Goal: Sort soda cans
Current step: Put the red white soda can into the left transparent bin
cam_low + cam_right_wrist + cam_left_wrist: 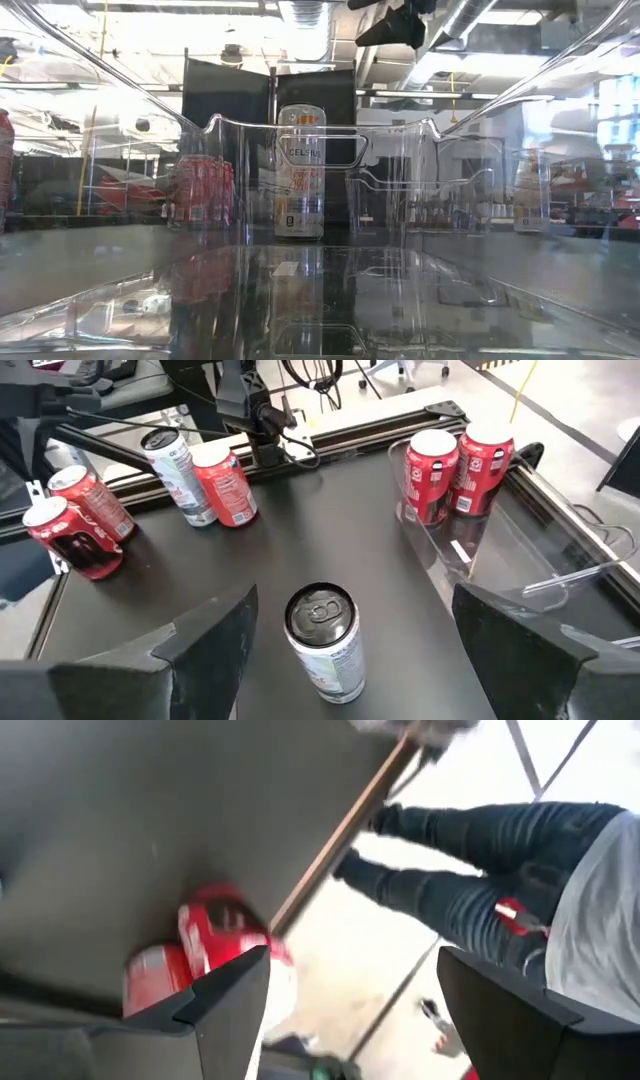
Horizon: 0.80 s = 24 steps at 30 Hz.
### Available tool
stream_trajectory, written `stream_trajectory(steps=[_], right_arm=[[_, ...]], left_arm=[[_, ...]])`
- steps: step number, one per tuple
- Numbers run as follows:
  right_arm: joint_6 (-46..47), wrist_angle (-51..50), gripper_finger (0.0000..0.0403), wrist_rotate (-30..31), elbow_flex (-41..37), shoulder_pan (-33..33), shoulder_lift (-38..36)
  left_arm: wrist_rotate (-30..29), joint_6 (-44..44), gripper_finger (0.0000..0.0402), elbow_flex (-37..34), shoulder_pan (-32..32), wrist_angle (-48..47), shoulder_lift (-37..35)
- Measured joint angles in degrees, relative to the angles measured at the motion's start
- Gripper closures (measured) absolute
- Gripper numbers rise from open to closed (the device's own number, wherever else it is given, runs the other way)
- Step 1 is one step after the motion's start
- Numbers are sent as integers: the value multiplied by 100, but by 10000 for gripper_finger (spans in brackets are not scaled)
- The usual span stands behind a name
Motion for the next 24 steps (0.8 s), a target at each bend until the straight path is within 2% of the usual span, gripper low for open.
stream_trajectory(steps=[6, 10, 17, 24], right_arm=[[-136, -1, 59, 8, 0, -68, 0], [-197, -2, 63, 11, 0, -130, 0], [-257, -7, 63, 13, -2, -177, 0], [-255, -105, 63, 179, -30, -177, 0]], left_arm=[[9, -994, 120, -1, -468, -5, -2], [27, -1170, 115, -2, -797, -33, -2], [-602, -519, 70, -2, -1156, -56, -2], [-637, -13, 21, -220, -1203, -182, -4]])
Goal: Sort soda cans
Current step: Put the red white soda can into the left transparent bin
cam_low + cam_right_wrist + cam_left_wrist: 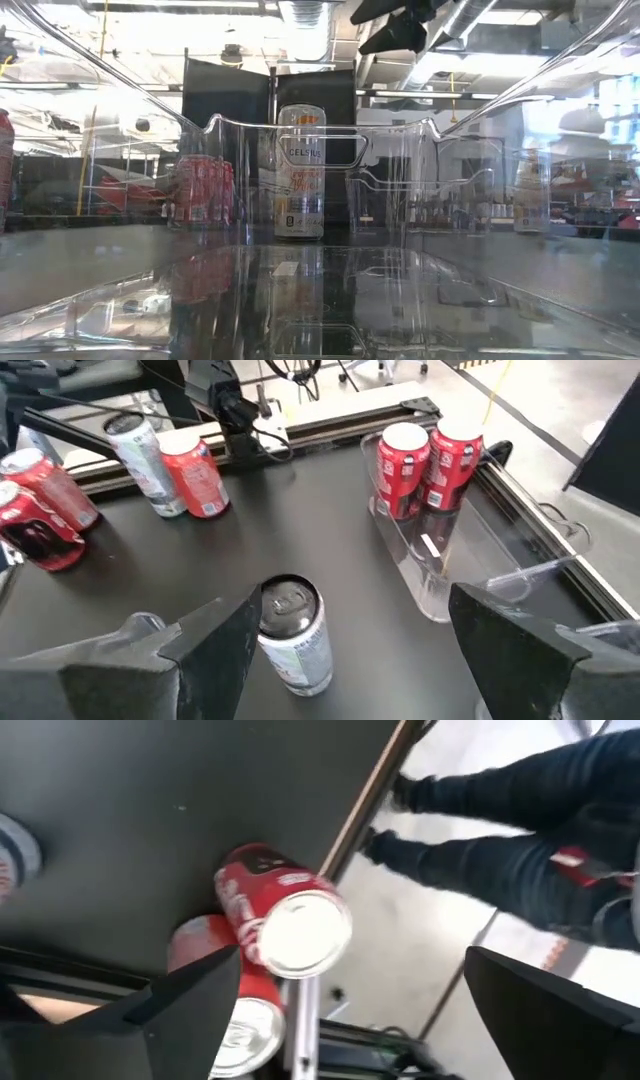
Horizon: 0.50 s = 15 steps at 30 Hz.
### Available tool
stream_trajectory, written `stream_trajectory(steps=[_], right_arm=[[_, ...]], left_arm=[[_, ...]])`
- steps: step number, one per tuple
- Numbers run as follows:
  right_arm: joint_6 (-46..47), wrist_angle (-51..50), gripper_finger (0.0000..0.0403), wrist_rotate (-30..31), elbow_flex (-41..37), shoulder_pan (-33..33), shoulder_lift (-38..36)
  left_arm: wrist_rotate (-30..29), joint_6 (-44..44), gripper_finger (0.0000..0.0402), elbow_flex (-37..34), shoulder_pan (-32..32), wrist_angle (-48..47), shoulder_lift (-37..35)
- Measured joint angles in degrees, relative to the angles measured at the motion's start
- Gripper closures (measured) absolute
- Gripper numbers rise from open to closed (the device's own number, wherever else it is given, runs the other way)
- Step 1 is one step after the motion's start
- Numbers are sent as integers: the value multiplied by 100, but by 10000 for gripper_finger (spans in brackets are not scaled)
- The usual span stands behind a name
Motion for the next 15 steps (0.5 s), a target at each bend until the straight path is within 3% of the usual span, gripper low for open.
stream_trajectory(steps=[10, 15], right_arm=[[106, -197, 63, 273, -86, -2, 0], [111, -256, 63, 302, -86, -37, 0]], left_arm=[[67, 655, 13, -453, -128, 19, 23], [75, 1036, 13, -488, -233, -41, 413]])
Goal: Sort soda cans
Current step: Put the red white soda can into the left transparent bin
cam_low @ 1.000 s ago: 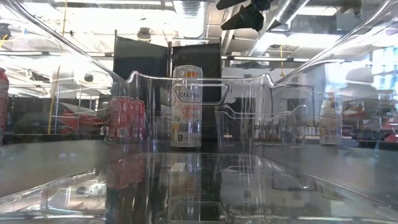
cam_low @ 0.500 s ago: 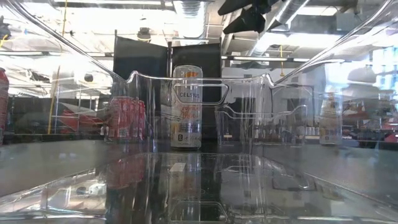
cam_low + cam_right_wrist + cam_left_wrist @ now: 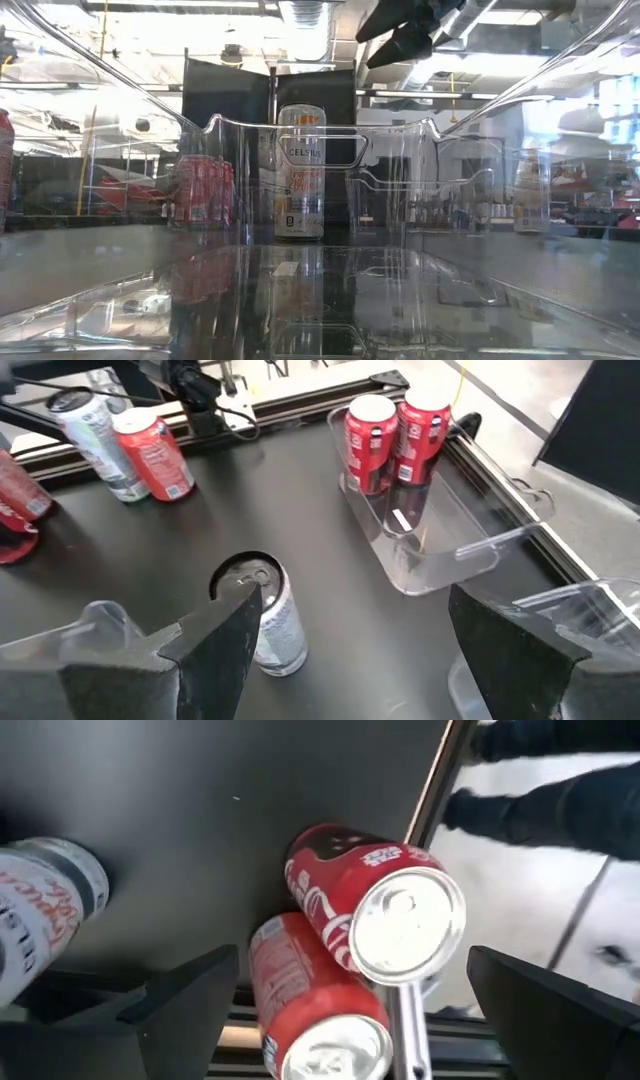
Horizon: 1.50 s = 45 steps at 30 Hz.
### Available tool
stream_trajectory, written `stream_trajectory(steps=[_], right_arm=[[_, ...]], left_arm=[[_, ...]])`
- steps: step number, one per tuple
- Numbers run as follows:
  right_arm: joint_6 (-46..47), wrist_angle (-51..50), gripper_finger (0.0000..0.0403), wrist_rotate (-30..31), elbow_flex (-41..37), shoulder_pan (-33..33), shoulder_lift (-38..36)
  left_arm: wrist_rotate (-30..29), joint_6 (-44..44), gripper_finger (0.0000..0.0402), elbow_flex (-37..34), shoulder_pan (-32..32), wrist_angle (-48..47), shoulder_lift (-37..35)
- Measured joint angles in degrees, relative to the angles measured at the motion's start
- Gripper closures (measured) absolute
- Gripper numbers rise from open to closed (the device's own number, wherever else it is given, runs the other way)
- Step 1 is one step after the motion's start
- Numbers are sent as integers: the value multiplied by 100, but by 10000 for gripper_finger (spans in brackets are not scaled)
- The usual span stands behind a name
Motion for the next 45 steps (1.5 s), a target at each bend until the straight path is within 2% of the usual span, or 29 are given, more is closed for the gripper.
stream_trajectory(steps=[9, 22, 31, 38, 45], right_arm=[[-7, -35, 63, 108, 0, -129, 0], [-50, -28, 63, 109, 2, -333, 0], [-32, -27, 63, 107, 2, -333, 0], [39, -38, 63, 107, 2, -274, 0], [48, -220, 63, 107, 7, -278, 0]], left_arm=[[-2, 457, 13, 98, -67, 554, 635], [-53, 278, 15, 98, -255, 358, 1167], [-229, 372, 91, 98, -144, 393, 1180], [-235, 361, 101, 99, 310, 379, 1146], [-303, 1147, 101, 344, 1277, -102, 980]])
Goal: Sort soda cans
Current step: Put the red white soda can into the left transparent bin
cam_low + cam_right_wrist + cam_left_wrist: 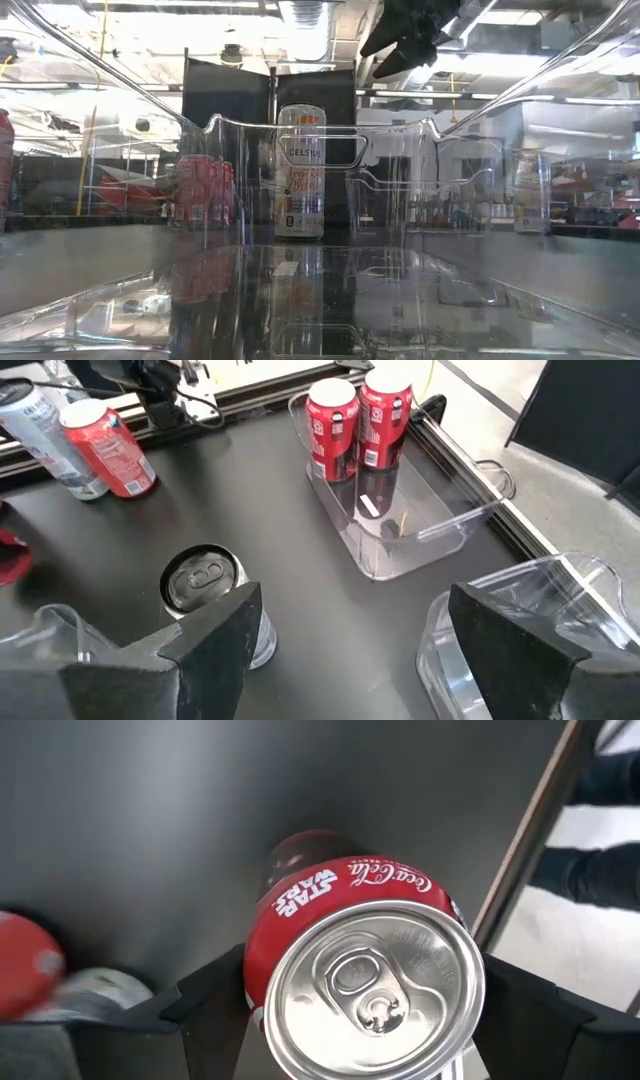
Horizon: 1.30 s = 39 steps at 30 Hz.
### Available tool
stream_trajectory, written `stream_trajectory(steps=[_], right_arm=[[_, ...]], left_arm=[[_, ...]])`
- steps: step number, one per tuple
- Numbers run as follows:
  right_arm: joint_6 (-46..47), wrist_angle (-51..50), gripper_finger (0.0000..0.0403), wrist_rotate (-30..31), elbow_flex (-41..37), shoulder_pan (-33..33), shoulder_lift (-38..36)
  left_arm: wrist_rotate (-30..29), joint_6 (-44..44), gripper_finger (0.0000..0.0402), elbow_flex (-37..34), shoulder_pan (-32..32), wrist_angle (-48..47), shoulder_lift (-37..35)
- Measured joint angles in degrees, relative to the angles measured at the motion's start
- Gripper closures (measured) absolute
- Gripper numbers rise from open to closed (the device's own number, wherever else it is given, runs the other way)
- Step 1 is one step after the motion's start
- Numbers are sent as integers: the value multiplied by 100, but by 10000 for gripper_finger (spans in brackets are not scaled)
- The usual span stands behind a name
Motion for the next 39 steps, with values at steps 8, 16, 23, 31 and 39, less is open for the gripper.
stream_trajectory(steps=[8, 16, 23, 31, 39], right_arm=[[9, -228, 63, -2, 0, 2, -27], [12, -367, 63, -2, 0, 2, -202], [178, -634, 63, -2, 0, 2, -394], [399, -904, 63, 14, 0, 3, -446], [679, -1279, 63, 28, 0, 42, -446]], left_arm=[[14, 915, 101, 737, 1473, -1404, -134], [-80, 2295, 101, 1668, 3246, -2542, -141], [-431, 3254, 101, 2141, 5056, -2675, -141], [-774, 4288, 101, 2182, 6828, -1839, -130], [-775, 5270, 101, 2189, 7749, -842, 379]])
